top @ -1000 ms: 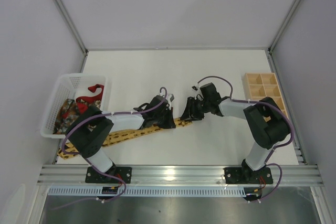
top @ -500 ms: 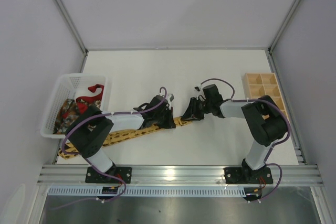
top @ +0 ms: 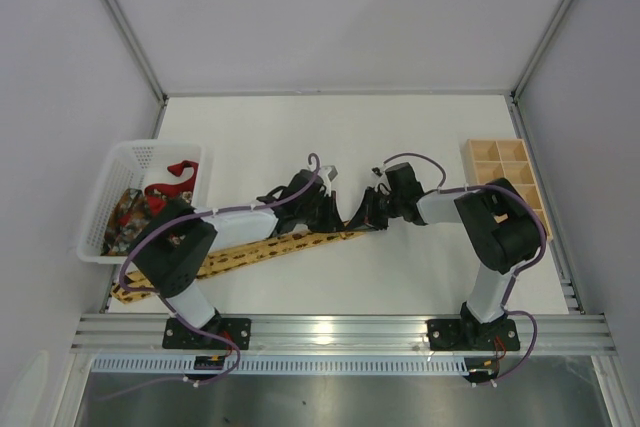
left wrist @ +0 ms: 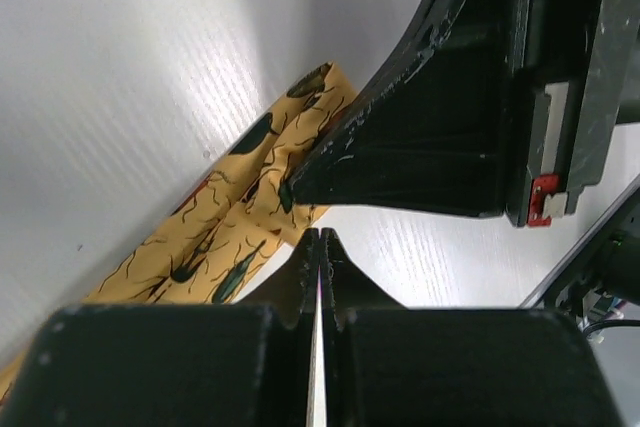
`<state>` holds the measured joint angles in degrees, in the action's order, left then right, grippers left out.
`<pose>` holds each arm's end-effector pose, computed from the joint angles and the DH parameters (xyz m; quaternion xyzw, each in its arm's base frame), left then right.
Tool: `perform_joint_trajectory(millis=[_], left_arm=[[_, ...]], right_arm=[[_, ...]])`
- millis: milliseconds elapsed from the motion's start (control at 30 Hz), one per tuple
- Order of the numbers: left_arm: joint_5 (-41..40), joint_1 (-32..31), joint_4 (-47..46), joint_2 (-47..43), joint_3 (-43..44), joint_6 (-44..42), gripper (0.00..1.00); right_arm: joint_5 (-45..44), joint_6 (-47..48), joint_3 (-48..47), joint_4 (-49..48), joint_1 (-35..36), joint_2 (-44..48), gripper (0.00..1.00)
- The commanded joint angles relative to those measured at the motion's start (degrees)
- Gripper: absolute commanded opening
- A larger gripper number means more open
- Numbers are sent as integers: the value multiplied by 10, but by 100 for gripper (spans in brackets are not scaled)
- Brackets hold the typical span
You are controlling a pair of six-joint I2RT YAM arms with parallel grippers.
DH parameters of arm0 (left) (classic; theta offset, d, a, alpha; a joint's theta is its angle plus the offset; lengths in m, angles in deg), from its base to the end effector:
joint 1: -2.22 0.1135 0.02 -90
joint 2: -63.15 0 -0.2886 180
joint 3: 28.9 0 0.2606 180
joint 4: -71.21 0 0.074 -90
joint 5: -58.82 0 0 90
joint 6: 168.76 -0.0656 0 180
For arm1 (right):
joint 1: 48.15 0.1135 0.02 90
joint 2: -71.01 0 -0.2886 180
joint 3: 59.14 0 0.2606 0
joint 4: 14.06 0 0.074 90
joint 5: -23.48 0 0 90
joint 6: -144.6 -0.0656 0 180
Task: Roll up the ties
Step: Roll the tie
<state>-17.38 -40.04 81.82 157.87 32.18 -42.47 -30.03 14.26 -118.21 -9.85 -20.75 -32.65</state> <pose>0.2554 -0.2532 0.1607 0.0943 0.9110 -0.3300 0.2287 0.2992 0.1990 0.1156 -0.0093 0.8958 0.4296 0.1141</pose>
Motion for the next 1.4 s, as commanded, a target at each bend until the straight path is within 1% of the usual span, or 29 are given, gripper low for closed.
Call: perform_joint_trajectory(millis=[0,167,300,400,500,533,567,600,667,700,767,800,867,900,967,1067,1367], left_arm=[[16,9,-26,20,22,20,0],[21,17,-38,53,31,22,0],[17,19,-38,60,23,19,0],[16,26,-34,67,22,14,0],[18,32,-34,66,15,11,0],[16,32,-33,65,13,11,0],[17,34,-33,65,11,10,0],[18,37,-35,65,8,11,0],[23,38,-42,65,0,11,0],[25,39,-42,66,0,11,0],[25,39,-45,66,-3,13,0],[26,39,-47,64,-4,13,1],[27,39,-48,67,-5,12,0],[28,39,-48,66,-6,12,0],[28,39,-49,66,-10,11,1],[28,39,-49,65,-14,11,0],[34,47,-63,64,-32,10,1]], right_arm=[[-19,2,1,-4,-2,-3,0],[-13,-2,0,-2,-2,-1,0],[-16,4,-10,15,-4,13,0],[-19,20,-34,54,-6,27,1],[-43,60,-54,123,-11,58,5],[-51,79,-68,151,-20,76,9],[-52,89,-73,166,-24,82,13],[-53,100,-80,179,-29,88,19],[-56,125,-95,217,-42,96,27],[-53,130,-95,223,-48,98,37],[-33,143,-87,222,-63,95,44],[-30,146,-82,219,-67,93,52],[4,148,-61,188,-80,86,60],[17,148,-57,175,-82,77,66],[33,150,-49,144,-85,67,68],[47,157,-38,110,-86,49,67],[73,190,-52,96,-73,-6,62]])
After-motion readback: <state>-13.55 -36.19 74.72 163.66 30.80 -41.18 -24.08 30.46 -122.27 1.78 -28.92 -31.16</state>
